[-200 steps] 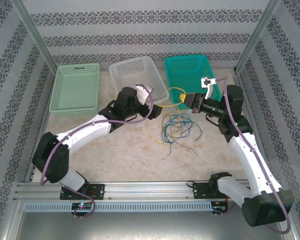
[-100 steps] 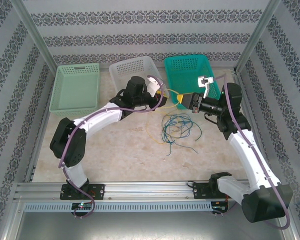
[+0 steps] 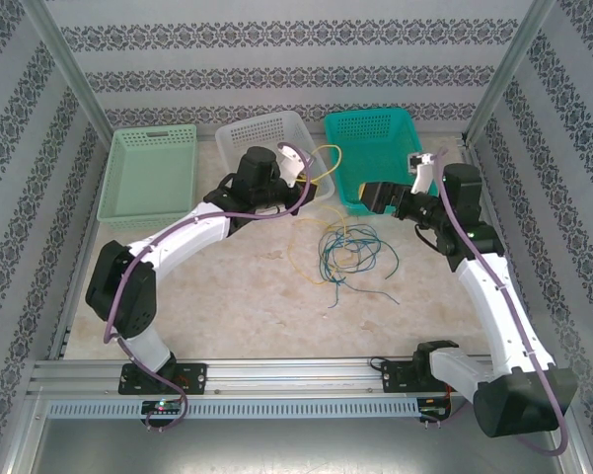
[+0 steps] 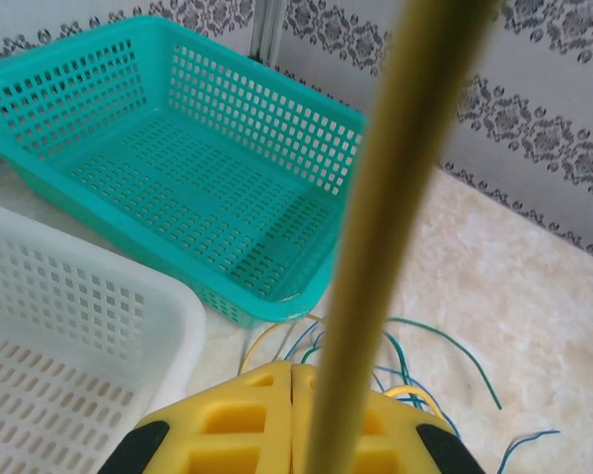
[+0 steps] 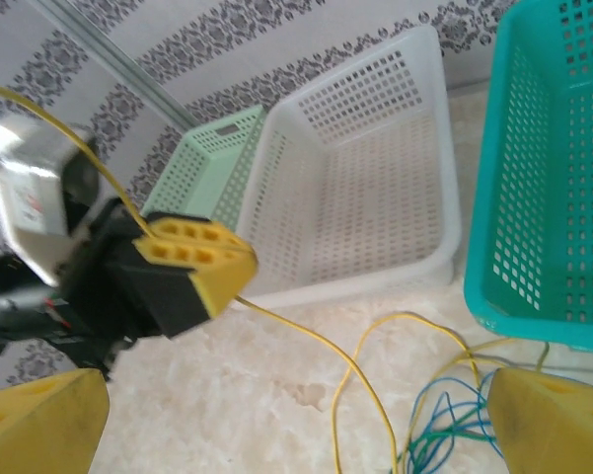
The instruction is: Untangle the cables
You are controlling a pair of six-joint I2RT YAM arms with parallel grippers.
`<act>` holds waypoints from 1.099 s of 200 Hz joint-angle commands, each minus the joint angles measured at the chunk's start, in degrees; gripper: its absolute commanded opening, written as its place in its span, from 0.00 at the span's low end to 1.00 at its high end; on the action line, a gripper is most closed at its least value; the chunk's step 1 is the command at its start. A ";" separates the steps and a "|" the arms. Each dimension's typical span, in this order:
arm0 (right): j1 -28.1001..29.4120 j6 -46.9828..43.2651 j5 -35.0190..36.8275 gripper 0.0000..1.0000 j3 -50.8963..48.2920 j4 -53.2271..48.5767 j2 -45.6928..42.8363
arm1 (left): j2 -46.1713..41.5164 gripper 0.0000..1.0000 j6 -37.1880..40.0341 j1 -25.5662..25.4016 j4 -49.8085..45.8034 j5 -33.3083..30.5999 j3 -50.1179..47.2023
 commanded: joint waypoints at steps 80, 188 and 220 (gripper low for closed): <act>12.60 -0.53 10.08 0.91 -16.59 8.24 1.12 | -5.94 0.00 -6.69 0.70 -2.55 -10.39 5.25; 14.03 -0.53 13.31 0.20 -15.01 3.74 12.28 | -14.82 0.00 -8.61 0.69 6.44 -19.19 -1.24; 14.80 -1.85 11.10 0.45 -15.57 5.80 8.80 | -15.72 0.00 -10.04 0.70 7.78 -18.80 -3.58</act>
